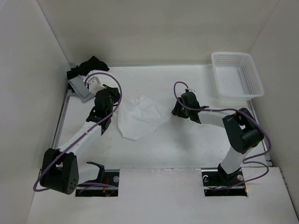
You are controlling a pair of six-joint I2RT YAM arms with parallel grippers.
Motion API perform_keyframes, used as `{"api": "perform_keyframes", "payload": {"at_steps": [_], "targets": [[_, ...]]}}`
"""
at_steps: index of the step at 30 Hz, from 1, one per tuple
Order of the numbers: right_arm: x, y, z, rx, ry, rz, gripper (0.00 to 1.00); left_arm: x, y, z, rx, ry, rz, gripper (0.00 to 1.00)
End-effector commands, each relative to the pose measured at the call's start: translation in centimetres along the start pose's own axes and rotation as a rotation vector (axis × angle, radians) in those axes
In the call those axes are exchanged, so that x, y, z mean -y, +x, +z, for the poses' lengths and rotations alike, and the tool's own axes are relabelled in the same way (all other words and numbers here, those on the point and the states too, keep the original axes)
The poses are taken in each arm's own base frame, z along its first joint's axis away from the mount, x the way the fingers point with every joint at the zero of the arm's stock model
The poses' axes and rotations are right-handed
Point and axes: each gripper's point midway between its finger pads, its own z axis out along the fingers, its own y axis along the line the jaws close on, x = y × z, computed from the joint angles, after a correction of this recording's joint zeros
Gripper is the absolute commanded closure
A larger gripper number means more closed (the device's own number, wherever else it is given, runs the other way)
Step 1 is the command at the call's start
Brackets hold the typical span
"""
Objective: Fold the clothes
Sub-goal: Flatten the tank top out
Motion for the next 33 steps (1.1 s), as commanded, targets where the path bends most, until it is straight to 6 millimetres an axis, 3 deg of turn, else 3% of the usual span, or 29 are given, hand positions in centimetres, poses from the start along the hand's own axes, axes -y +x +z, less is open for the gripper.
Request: {"api": "perform_keyframes", "payload": {"at_steps": [1,5,10,15,17,21,25,27,31,33], "targets": [[-2.4,-1.9,0.7,0.032,-0.084,-0.008,0.55,1.6,-1.4,0.2,0.050,0.068,-0.040,0.96],[-2.2,-0.5,1.9,-0.016,-0.084,0.005,0.63,1.6,-0.7,0.5,0.037,0.074,-0.042,0.96],[-2.6,0.3,1.7,-0.041,-0.118,0.029,0.70,1.5,-0.7,0.3,0.038,0.078,-0.053,0.96],[-2.8,0.0,0.9,-0.025,-0.142,0.064,0.92,3.0,-1.6,-1.0,0.056,0.119,-0.064,0.97],[-2.9,-0.3,0.0,0.006,-0.154,0.072,0.96,4.0,-2.3,-2.3,0.065,0.146,-0.071,0.97],[-2.5,-0.5,-3.4,0.069,-0.188,0.086,0.97,6.0,-6.1,-6.6,0.145,0.182,-0.079,0.97],[-2.5,0.8,-7.3,0.087,-0.239,0.081,0.96,8.9,-9.5,-10.3,0.181,0.213,-0.039,0.97],[-2.5,2.0,-8.6,0.073,-0.251,0.068,0.96,9.8,-9.9,-11.2,0.178,0.212,-0.002,0.97],[-2.3,2.9,-9.0,0.062,-0.250,0.057,0.96,8.8,-8.8,-9.5,0.159,0.144,0.056,0.96],[-2.1,2.6,-8.4,0.061,-0.238,0.058,0.96,7.4,-8.1,-6.4,0.155,0.071,0.088,0.96]]}}
